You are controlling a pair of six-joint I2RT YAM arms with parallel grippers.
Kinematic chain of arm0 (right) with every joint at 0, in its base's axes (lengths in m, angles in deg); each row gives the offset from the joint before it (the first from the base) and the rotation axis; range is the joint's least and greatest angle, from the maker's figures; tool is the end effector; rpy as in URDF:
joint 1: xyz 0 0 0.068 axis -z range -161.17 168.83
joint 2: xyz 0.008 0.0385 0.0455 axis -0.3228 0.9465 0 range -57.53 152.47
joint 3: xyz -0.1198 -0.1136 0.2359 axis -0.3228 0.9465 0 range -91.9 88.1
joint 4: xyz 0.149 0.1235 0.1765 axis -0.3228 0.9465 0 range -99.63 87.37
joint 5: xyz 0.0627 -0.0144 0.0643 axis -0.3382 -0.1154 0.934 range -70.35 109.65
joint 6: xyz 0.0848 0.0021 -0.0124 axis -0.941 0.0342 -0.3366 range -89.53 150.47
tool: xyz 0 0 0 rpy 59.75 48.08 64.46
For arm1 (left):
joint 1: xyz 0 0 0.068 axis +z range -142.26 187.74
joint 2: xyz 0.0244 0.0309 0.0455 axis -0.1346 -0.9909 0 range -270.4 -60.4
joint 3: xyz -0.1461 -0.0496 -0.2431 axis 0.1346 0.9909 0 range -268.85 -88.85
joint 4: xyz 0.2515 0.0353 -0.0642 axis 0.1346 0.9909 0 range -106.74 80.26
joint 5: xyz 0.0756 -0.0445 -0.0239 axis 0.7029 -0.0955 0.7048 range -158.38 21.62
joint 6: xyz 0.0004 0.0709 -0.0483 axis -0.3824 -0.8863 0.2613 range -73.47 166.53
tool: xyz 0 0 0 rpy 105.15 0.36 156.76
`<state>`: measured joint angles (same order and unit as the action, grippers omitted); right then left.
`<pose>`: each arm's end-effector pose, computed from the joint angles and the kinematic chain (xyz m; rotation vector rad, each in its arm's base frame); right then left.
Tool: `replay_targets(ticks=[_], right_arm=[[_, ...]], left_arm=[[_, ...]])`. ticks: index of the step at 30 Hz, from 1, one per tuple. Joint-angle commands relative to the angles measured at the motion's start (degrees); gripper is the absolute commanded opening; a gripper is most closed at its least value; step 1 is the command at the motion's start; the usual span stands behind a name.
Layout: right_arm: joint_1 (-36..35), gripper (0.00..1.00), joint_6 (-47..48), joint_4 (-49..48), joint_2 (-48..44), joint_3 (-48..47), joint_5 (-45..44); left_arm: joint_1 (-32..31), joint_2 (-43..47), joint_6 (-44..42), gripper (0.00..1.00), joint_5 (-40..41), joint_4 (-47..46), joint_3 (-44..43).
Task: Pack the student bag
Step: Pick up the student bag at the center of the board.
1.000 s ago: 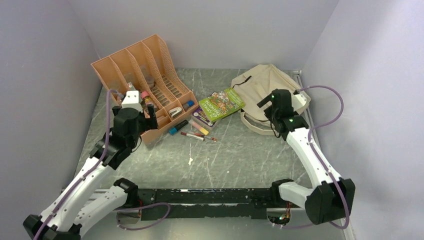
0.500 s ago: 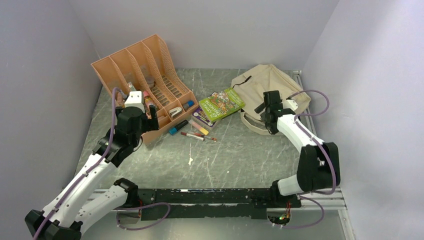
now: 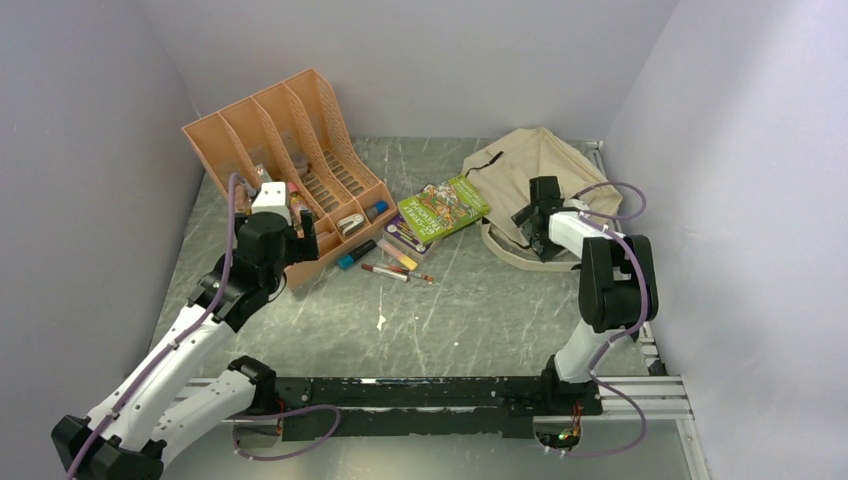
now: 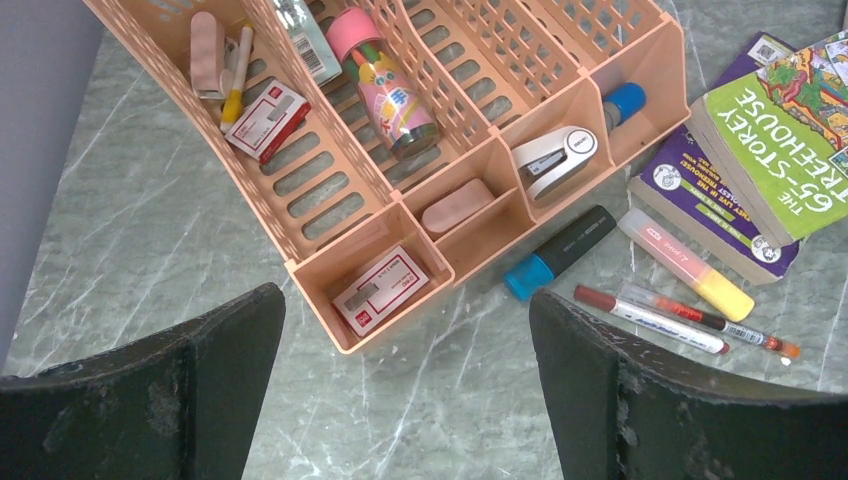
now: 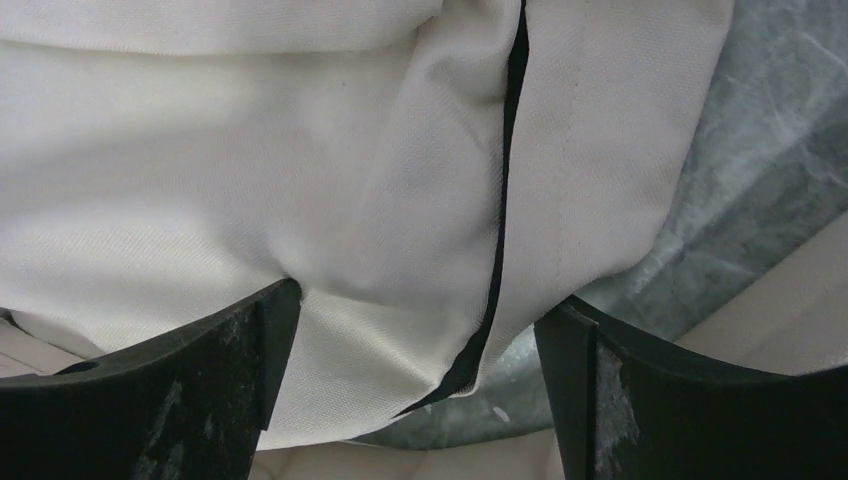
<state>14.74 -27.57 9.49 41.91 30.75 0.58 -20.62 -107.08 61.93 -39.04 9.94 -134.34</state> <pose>0.3592 0.0009 0.1417 1.2520 2.2183 -0.0290 0.1924 -0.0617 0.3064 -0.0863 1.9887 0.0363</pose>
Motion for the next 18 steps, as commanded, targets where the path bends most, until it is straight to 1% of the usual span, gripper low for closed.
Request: replay_targets(ticks=[1, 5, 6, 7, 8, 10, 11, 15, 18], right_arm=[[1.9, 0.8, -2.1, -6.0, 3.0, 1.3, 2.6], [3.7, 0.44, -2.3, -8.1, 1.6, 2.1, 3.6], [3.9, 0.32, -2.6, -8.7, 0.6, 2.4, 3.7], [4.7, 0.26, -3.1, -8.9, -0.5, 2.6, 3.5], [6.1, 0.15, -3.4, -8.9, -1.7, 2.4, 3.3], [7.2, 0.03, -3.2, -8.7, -4.3, 1.2, 3.0], [7.6, 0.0, -2.9, -8.3, -5.2, 0.0, 2.5], [8.2, 0.0, -2.2, -5.3, -8.8, -5.4, -0.7], [8.2, 0.0, -3.3, -4.6, -12.5, -6.7, -3.6]], left_arm=[[-0.1, 0.0, 0.5, 0.96, 0.0, -0.7, -1.6], [0.0, 1.1, 1.4, 0.95, -1.0, -2.2, -0.9], [0.0, 1.2, 1.7, 0.96, -1.6, -2.6, -1.0], [0.1, 1.3, 2.0, 0.96, -2.5, -2.8, -1.0], [0.1, 1.6, 2.4, 0.96, -3.5, -3.3, -0.9], [0.1, 2.3, 3.1, 0.97, -5.9, -4.4, -0.6], [0.1, 2.6, 3.8, 0.97, -6.9, -4.9, -0.5], [0.1, 2.9, 9.5, 0.98, -9.7, -7.2, -2.2], [0.1, 2.0, 11.5, 0.98, -12.9, -11.9, -3.2]])
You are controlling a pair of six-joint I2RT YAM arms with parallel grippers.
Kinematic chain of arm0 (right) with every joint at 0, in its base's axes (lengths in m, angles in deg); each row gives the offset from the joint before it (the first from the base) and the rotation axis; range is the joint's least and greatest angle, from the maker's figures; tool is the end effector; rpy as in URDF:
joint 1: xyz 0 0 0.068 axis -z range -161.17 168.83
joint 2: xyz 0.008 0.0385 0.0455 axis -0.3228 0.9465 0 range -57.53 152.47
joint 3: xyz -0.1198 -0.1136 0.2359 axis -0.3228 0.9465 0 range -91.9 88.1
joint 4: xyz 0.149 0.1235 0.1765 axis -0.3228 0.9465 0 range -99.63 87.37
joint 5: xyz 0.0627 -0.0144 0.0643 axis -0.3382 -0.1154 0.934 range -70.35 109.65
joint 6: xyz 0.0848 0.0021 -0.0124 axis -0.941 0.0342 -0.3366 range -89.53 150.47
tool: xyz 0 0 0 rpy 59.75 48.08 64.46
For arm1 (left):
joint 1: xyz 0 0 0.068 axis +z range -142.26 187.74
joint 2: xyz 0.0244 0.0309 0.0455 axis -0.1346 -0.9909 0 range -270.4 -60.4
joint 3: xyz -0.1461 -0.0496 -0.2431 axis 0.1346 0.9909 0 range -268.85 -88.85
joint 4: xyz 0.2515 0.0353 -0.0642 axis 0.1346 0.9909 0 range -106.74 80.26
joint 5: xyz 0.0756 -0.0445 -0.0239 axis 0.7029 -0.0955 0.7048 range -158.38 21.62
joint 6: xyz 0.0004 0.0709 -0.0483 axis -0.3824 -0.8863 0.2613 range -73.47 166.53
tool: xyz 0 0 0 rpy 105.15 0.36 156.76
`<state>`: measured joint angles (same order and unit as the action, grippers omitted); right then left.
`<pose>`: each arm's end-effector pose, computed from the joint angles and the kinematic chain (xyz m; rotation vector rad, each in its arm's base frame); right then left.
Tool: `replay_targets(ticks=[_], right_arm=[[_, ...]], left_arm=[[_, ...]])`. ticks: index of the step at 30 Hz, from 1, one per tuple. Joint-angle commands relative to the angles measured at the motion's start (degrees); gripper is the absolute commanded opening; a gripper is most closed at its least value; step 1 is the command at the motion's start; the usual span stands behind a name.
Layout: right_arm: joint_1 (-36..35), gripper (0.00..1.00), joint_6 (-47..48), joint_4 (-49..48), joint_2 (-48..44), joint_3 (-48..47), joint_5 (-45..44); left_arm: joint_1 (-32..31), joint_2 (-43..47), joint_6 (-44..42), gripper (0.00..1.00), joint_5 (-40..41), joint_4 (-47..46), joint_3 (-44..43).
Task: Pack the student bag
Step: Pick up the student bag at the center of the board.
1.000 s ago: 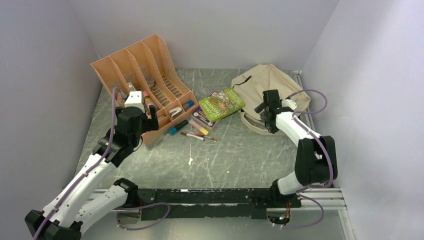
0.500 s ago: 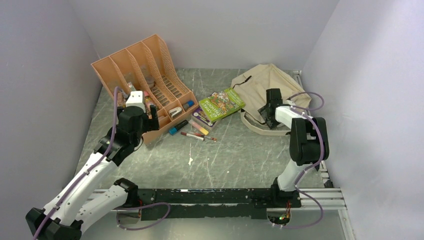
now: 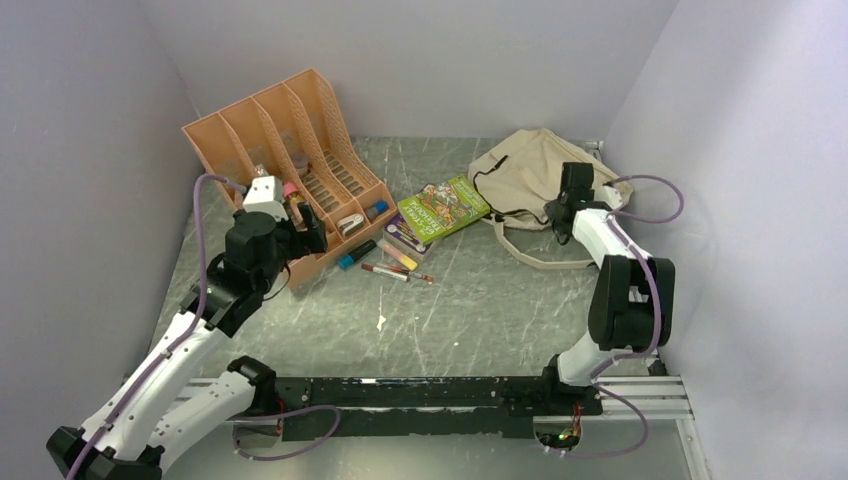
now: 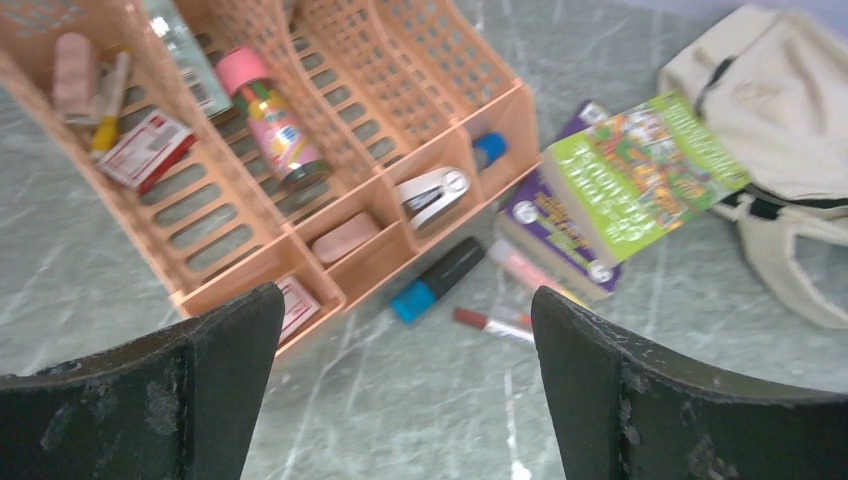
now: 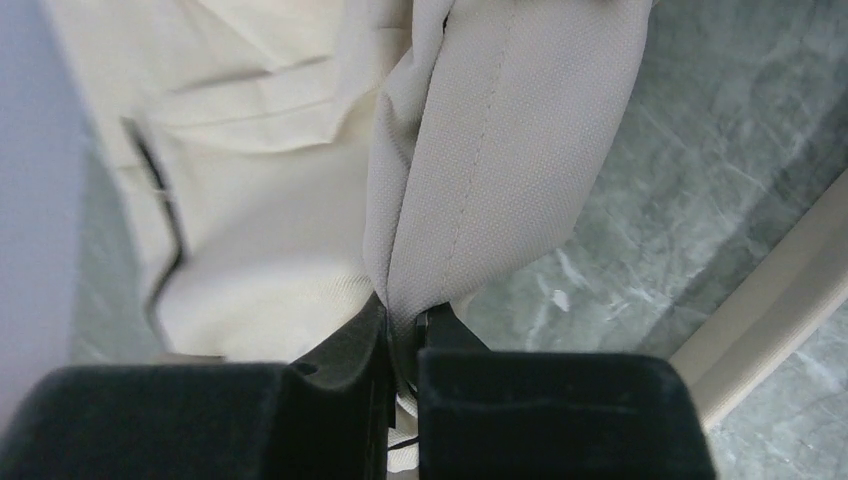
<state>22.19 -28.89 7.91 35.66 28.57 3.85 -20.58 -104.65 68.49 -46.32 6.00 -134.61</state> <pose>0.3633 -0.0420 0.1921 1.3594 2.0038 0.1037 0.1877 -0.0688 0.3229 -0.1480 1.9132 -0.2173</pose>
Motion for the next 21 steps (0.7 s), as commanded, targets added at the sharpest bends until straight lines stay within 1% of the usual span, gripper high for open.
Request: replay_targets(ticks=[1, 5, 9, 14, 17, 21], right_arm=[[0.8, 0.0, -2.2, -3.6, -7.5, -4.5, -7.0], [0.8, 0.0, -2.5, -4.1, -11.4, -6.0, -6.0], [0.8, 0.0, -2.0, -4.7, -14.2, -7.2, -2.9], [0.8, 0.0, -3.4, -3.7, -17.4, -8.8, -0.7], [0.8, 0.0, -3.4, -4.0, -18.9, -10.6, -1.6], [0.8, 0.0, -2.0, -2.1, -18.3, -17.6, -4.1]], left_arm=[[0.1, -1.1, 5.5, 0.98, -7.2, -10.1, -2.9], [0.1, -5.6, 9.6, 0.98, -13.0, -15.5, -4.3], [0.0, -10.5, 12.2, 0.98, -20.1, -22.1, -5.0], [0.0, -15.6, 16.1, 0.98, -26.0, -30.6, -5.0], [-0.1, -18.4, 16.9, 0.98, -28.3, -32.3, -5.8], [-0.2, -20.0, 17.0, 0.98, -29.4, -32.4, -6.2]])
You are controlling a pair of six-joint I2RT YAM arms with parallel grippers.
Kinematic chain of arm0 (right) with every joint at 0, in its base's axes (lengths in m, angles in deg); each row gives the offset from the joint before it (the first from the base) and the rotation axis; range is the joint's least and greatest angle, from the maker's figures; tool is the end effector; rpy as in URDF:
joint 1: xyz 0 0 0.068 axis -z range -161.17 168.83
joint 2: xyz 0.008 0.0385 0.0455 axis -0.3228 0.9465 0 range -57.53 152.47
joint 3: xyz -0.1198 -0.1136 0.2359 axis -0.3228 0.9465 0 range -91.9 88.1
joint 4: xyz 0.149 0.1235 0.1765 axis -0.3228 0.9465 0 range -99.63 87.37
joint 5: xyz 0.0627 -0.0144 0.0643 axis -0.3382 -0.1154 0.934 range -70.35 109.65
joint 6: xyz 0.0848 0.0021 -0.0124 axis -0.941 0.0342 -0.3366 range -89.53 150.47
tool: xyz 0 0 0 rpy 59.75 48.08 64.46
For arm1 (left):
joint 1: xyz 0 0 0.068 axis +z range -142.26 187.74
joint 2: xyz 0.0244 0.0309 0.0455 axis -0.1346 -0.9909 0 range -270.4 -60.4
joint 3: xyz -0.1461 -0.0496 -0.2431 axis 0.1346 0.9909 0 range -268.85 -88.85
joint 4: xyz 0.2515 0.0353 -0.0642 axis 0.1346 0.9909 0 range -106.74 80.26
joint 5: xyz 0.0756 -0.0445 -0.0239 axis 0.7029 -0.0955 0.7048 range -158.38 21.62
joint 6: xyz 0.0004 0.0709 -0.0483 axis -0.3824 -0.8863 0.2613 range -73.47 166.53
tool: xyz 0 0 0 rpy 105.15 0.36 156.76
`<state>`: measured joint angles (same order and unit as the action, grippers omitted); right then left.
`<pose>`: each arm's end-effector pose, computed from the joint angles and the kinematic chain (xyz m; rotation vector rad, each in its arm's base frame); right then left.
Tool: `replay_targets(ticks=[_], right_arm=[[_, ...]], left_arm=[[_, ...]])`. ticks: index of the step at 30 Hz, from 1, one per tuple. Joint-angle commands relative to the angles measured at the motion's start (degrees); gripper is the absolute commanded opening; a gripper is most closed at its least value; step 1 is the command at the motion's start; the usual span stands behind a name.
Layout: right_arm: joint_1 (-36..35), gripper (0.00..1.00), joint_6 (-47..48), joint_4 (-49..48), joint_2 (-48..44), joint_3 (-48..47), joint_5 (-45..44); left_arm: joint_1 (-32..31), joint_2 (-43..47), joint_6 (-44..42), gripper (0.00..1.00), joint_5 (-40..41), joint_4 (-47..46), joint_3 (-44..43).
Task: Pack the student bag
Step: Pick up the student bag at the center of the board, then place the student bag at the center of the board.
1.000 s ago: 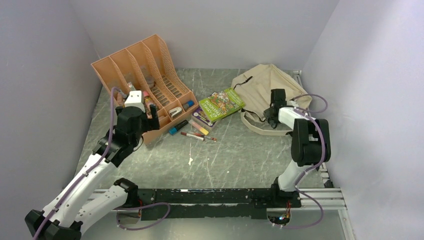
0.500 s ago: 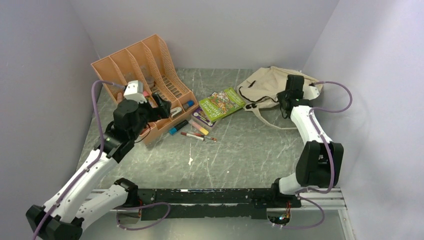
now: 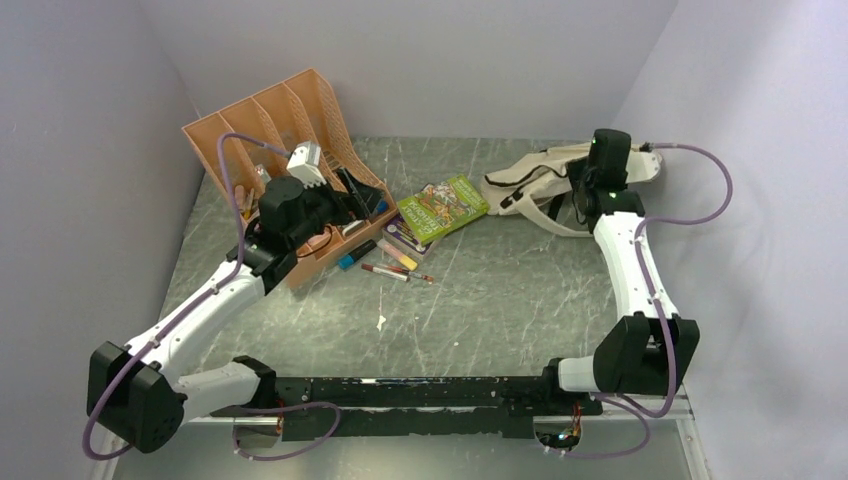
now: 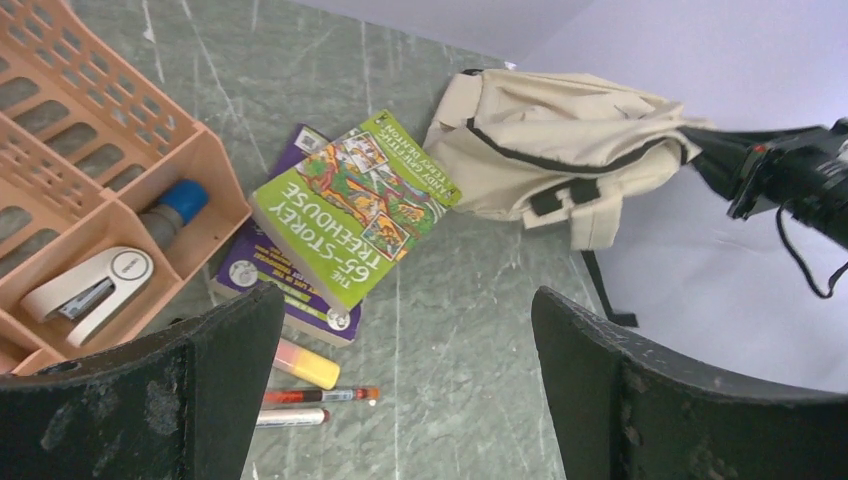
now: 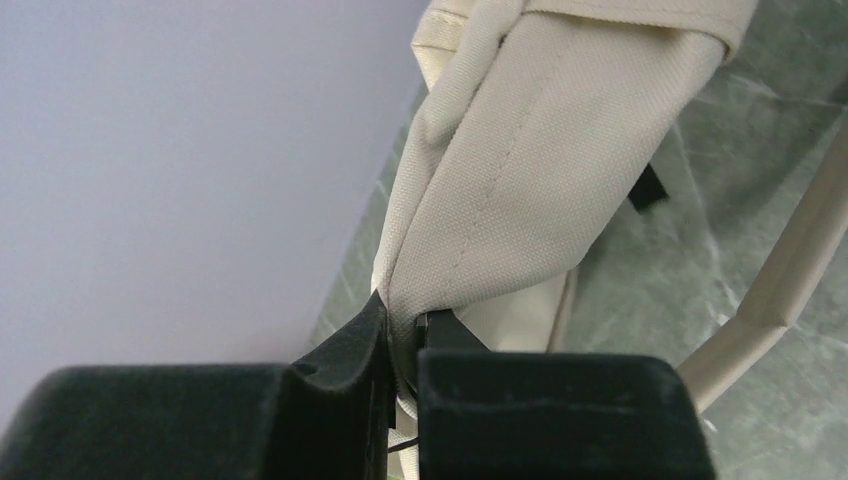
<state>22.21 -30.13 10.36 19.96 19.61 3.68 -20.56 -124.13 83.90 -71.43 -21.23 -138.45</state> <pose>0.3379 -0.0408 0.3362 1.2385 1.6609 0.3284 0.2591 -0.1440 0.3375 -0.1034 1.8200 -0.8752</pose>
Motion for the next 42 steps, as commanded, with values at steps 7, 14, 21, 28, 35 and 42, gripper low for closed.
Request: replay_targets(ticks=[7, 14, 21, 28, 35, 42], right_arm=[[0.8, 0.0, -0.9, -4.1, -1.2, -17.4, -0.3], [-0.2, 0.0, -6.9, -9.3, -4.0, -9.5, 14.9], [-11.7, 0.0, -9.1, -14.1, -10.5, 7.2, 18.6], [-20.6, 0.0, -12.0, -15.2, -18.7, 24.9, 16.1], [-22.8, 0.06, -11.2, -9.4, -21.6, 36.5, 16.3], [-22.9, 0.33, -4.9, -6.9, -19.9, 39.6, 18.7]], left_arm=[[-0.2, 0.6, 3.2, 0.98, -4.0, -7.0, -0.9], [-0.2, 2.4, 5.3, 0.98, -2.5, -5.9, -0.3], [-0.2, 5.5, 6.5, 0.98, -1.4, -4.5, 4.5], [-0.2, 6.8, 11.9, 0.98, -5.3, -9.3, 13.8], [-2.8, 3.3, 15.5, 0.98, -4.4, -15.9, 19.2], [-9.4, -6.4, 15.4, 0.98, -1.9, -21.6, 15.8]])
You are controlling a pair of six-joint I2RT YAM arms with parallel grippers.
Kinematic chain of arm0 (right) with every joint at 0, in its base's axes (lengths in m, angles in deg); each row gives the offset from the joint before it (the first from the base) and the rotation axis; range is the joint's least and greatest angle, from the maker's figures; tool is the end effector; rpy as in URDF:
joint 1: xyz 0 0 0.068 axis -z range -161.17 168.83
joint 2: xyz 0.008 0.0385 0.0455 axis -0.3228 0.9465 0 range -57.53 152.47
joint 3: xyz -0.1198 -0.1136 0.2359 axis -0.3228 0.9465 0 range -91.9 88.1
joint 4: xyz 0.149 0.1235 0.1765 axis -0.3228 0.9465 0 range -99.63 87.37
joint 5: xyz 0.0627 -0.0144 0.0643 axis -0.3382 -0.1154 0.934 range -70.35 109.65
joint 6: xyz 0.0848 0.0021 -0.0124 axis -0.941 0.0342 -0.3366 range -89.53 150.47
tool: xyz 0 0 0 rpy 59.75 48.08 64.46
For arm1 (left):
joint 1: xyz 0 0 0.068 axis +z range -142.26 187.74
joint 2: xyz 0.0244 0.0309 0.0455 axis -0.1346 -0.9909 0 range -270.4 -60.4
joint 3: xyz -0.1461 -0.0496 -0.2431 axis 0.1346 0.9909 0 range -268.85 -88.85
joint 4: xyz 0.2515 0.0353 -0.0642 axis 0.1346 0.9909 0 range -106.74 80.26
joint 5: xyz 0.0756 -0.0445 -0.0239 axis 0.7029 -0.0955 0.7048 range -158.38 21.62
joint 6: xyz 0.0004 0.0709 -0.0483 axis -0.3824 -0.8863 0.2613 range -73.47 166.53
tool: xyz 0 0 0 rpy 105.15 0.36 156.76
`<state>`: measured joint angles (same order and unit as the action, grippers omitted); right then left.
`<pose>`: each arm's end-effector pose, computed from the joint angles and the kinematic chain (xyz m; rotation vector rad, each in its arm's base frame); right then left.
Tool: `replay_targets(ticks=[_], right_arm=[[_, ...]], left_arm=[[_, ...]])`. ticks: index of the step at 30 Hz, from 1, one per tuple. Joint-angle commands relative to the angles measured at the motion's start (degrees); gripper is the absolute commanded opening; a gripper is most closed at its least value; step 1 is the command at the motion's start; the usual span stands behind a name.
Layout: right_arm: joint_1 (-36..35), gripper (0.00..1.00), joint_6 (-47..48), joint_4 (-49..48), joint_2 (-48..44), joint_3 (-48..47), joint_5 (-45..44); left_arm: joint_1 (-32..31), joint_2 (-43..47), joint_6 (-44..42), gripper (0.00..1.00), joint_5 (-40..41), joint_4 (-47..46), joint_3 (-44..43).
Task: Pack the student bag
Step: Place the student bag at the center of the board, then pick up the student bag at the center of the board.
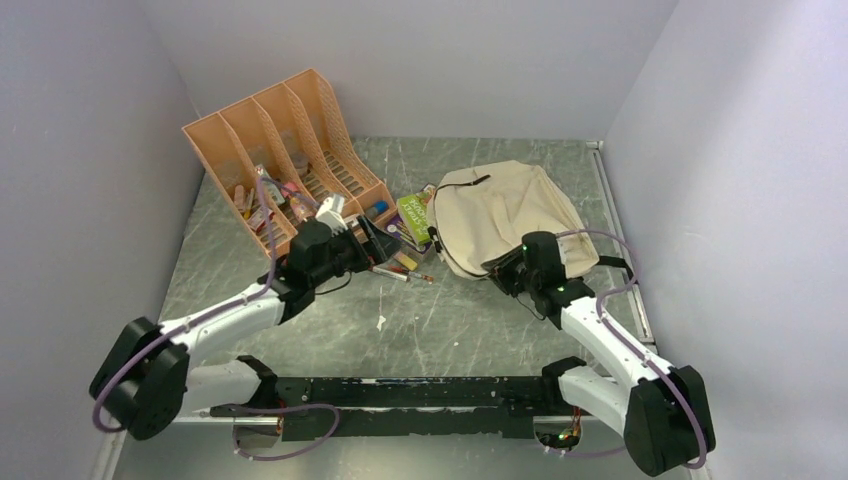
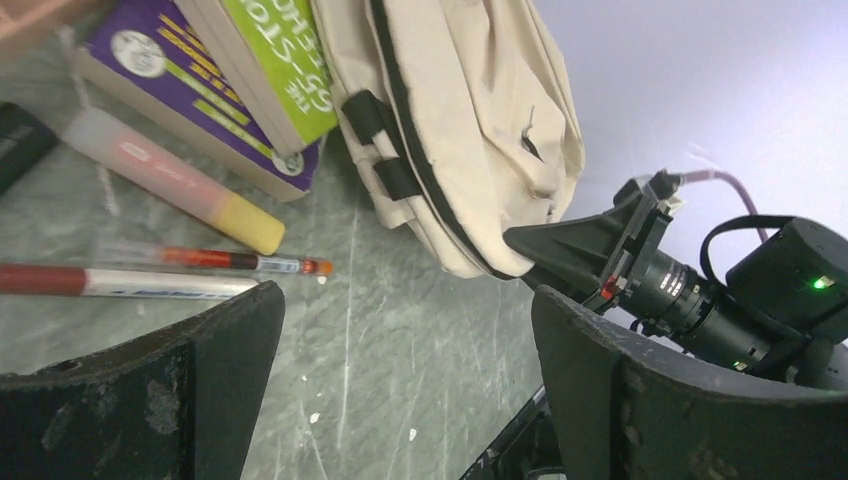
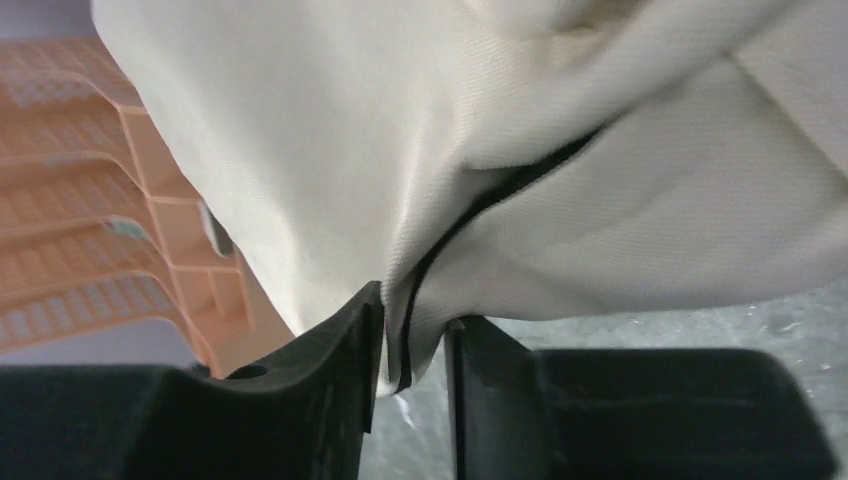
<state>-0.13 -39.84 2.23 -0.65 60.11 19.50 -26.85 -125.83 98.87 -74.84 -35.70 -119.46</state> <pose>0.2124 0.0727 0.1839 1.0481 2.1772 0.7760 0.2282 -0.1676 0.2361 -0.2255 1.9988 -1.1267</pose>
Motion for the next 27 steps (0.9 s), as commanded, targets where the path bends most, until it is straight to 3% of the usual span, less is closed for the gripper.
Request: replay_targets(ticks=[1, 4, 7, 18, 23, 27], right_arm=[[-0.6, 0.4, 6.9, 2.2, 1.4, -1.6, 3.6], [-0.6, 0.67, 13.6, 6.7, 1.1, -4.5, 3.7], [-0.6, 0.85, 18.8, 11.7, -1.1, -7.5, 1.2], [-0.8, 0.89, 34.7, 17.5, -2.2, -17.2, 3.6], [-2.6, 0.9, 40.4, 20.4, 4.5, -24.8, 0.5], [-5.9, 0.91, 43.9, 21.5, 12.8, -31.3, -3.3]], left_arm=[[-3.9, -6.1, 0.4, 0.98, 1.8, -7.7, -3.7], [-5.3, -8.8, -0.3, 0.98, 2.3, -8.2, -5.5], [-5.4, -9.5, -2.1, 0.98, 3.7, -6.1, -7.1], [-3.4, -2.2, -17.3, 0.98, 12.3, 16.1, -14.3], [-1.7, -0.2, -28.3, 0.98, 15.0, 29.7, -22.5], [-1.3, 2.1, -35.0, 0.98, 19.4, 31.8, -23.8]])
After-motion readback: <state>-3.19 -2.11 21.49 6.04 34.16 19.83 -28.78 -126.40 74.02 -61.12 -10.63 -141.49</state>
